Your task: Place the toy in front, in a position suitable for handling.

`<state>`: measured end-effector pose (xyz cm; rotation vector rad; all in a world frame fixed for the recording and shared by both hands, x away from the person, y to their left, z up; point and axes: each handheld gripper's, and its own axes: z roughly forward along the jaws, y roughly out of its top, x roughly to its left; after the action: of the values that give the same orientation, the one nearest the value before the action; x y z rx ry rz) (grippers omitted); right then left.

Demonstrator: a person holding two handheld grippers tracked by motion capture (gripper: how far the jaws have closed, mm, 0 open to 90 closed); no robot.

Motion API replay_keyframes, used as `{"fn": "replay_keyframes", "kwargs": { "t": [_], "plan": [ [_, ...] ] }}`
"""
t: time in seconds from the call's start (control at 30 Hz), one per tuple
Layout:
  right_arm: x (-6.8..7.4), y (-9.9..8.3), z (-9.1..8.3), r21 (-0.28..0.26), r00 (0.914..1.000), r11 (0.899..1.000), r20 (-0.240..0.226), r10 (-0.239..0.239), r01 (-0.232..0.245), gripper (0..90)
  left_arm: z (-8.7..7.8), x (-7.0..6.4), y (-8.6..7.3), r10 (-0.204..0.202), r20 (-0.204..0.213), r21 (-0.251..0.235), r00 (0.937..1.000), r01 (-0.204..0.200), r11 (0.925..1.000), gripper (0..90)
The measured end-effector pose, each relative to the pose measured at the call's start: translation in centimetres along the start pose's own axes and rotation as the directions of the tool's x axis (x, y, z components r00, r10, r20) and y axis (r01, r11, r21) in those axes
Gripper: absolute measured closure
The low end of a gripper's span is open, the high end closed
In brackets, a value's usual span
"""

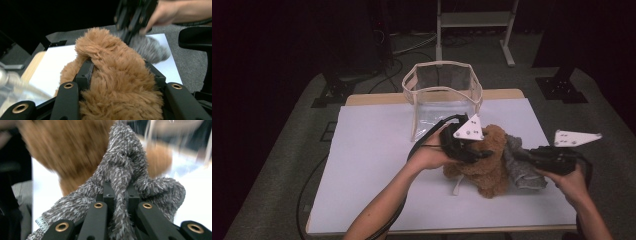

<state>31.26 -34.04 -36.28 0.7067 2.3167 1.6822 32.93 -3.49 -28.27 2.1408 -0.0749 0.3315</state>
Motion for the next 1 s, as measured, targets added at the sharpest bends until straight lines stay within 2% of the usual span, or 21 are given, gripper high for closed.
{"fn": "replay_keyframes", "kwargs": {
  "t": [0.03, 0.1, 0.17, 0.2, 0.23, 0.27, 0.3, 0.33, 0.37, 0.4, 0.47, 0.53, 0.6, 0.67, 0.7, 0.73, 0.77, 0.8, 0.83, 0.93, 1.0],
  "plan": [
    [0.0, 0.0, 0.0, 0.0, 1.0, 1.0, 0.0, 0.0, 0.0, 82.5, 0.0, 0.0, 0.0, 0.0, 0.0, 0.0, 1.0, 0.0, 1.0, 50.6],
    [0.8, 2.8, -1.5, -0.05, 0.9984, 0.997, -0.005, -0.057, 0.057, 82.5, 0.7, 0.1, 1.0, 0.014, 0.01, -0.013, 0.9998, -0.014, 0.9998, 50.7],
    [1.3, 5.2, -2.6, -0.091, 0.9955, 0.992, -0.015, -0.093, 0.092, 82.4, 1.3, 0.2, 1.9, 0.025, 0.02, -0.025, 0.9995, -0.025, 0.9994, 50.6],
    [2.0, 7.3, -3.2, -0.095, 0.9907, 0.987, -0.026, -0.134, 0.131, 82.3, 1.9, 0.3, 2.6, 0.033, 0.032, -0.037, 0.999, -0.031, 0.9988, 50.6],
    [2.2, 8.0, -3.2, -0.094, 0.9889, 0.985, -0.027, -0.146, 0.143, 82.3, 1.9, 0.3, 2.6, 0.033, 0.032, -0.037, 0.999, -0.031, 0.9988, 50.5],
    [2.4, 8.9, -3.1, -0.082, 0.9861, 0.983, -0.026, -0.164, 0.162, 82.3, 2.7, 0.5, 3.4, 0.036, 0.038, -0.053, 0.9986, -0.034, 0.998, 50.3],
    [2.5, 9.5, -2.9, -0.061, 0.9853, 0.984, -0.027, -0.169, 0.167, 82.2, 2.7, 0.5, 3.4, 0.036, 0.038, -0.053, 0.9986, -0.034, 0.998, 49.9],
    [2.5, 10.0, -2.7, -0.043, 0.9844, 0.984, -0.026, -0.174, 0.173, 82.2, 3.4, 0.6, 4.0, 0.037, 0.049, -0.069, 0.9981, -0.034, 0.997, 49.0],
    [2.5, 10.0, -2.7, -0.043, 0.9844, 0.984, -0.026, -0.174, 0.173, 82.2, 3.4, 0.6, 4.0, 0.037, 0.049, -0.069, 0.9981, -0.034, 0.997, 47.6],
    [2.0, 10.5, -2.4, -0.002, 0.9852, 0.986, -0.03, -0.169, 0.169, 82.2, 4.2, 0.8, 4.6, 0.031, 0.061, -0.067, 0.9976, -0.027, 0.9974, 45.6],
    [1.5, 10.3, -2.7, 0.014, 0.9876, 0.988, -0.029, -0.154, 0.155, 82.2, 5.0, 1.1, 4.8, 0.018, 0.086, -0.08, 0.9962, -0.011, 0.9967, 43.0],
    [0.8, 9.8, -3.5, 0.01, 0.9917, 0.992, -0.036, -0.124, 0.124, 82.2, 5.5, 1.4, 5.0, 0.01, 0.115, -0.097, 0.9933, 0.001, 0.9953, 38.8],
    [0.1, 9.4, -4.0, 0.002, 0.9941, 0.995, -0.038, -0.101, 0.101, 82.2, 5.6, 1.5, 5.0, 0.01, 0.117, -0.105, 0.9931, 0.002, 0.9944, 33.1],
    [-0.1, 9.4, -4.0, 0.008, 0.9946, 0.995, -0.032, -0.099, 0.099, 82.2, 5.2, 1.6, 4.6, -0.004, 0.102, -0.124, 0.9948, 0.017, 0.9921, 28.8],
    [-0.1, 9.4, -3.9, 0.018, 0.9943, 0.995, -0.029, -0.103, 0.103, 82.1, 4.5, 1.6, 4.1, -0.01, 0.059, -0.139, 0.9982, 0.018, 0.9902, 28.8],
    [0.0, 9.6, -3.2, 0.058, 0.9932, 0.992, -0.024, -0.114, 0.116, 82.1, 3.5, 1.6, 3.1, -0.03, -0.018, -0.16, 0.9994, 0.026, 0.9868, 24.0],
    [0.0, 9.6, -2.8, 0.071, 0.9919, 0.989, -0.024, -0.125, 0.127, 82.0, 3.1, 1.7, 2.5, -0.051, -0.031, -0.159, 0.9982, 0.045, 0.9862, 25.6],
    [0.1, 9.7, -2.4, 0.087, 0.9913, 0.988, -0.027, -0.129, 0.131, 82.0, 2.9, 1.7, 2.0, -0.075, -0.023, -0.163, 0.9969, 0.07, 0.984, 29.2],
    [0.2, 9.9, -2.0, 0.1, 0.9903, 0.985, -0.027, -0.137, 0.139, 81.9, 2.9, 1.7, 2.0, -0.075, -0.023, -0.163, 0.9969, 0.07, 0.984, 32.6],
    [0.6, 10.7, -1.7, 0.084, 0.988, 0.985, -0.03, -0.151, 0.153, 81.8, 2.7, 1.7, 1.0, -0.116, 0.025, -0.228, 0.993, 0.118, 0.9665, 36.8],
    [0.9, 11.3, -1.6, 0.071, 0.985, 0.983, -0.041, -0.167, 0.17, 81.8, 2.6, 1.8, 1.0, -0.114, 0.04, -0.257, 0.9926, 0.121, 0.9588, 37.3]
  ]
}}
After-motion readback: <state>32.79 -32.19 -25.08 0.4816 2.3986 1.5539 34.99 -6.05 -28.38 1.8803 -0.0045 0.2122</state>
